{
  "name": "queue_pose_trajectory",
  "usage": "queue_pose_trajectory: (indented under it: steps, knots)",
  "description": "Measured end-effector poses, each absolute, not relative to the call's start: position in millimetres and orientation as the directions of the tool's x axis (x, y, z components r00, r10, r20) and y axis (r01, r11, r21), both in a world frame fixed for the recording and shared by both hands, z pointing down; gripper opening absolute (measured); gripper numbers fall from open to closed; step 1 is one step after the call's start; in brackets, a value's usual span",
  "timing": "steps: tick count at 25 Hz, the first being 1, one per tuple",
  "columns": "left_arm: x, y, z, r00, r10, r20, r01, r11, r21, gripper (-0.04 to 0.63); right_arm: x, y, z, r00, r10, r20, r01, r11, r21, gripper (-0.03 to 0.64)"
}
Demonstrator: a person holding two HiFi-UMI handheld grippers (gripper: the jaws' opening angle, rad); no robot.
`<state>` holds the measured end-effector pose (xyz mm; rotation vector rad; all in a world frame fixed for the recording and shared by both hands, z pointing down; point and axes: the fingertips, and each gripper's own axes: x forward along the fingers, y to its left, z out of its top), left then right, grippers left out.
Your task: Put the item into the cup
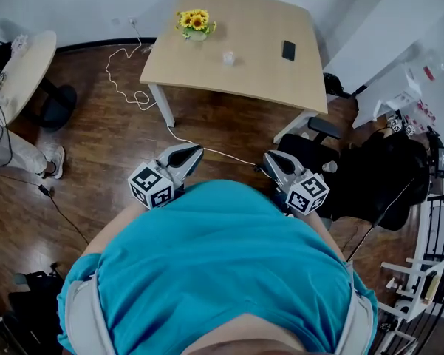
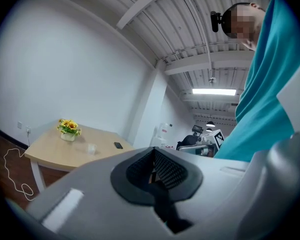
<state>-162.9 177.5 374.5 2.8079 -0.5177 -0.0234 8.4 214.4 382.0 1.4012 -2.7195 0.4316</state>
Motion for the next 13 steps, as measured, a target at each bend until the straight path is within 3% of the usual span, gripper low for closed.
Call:
queue_pose_trajectory:
  steps: [13]
  knots:
    - [-153,178,373,0.929,-0.369,0.037,-0.364,-0.887,0.283,0.003,22,208,382,-0.596,-0.782,0.183,-0.801,0.563,-0.203,0.0]
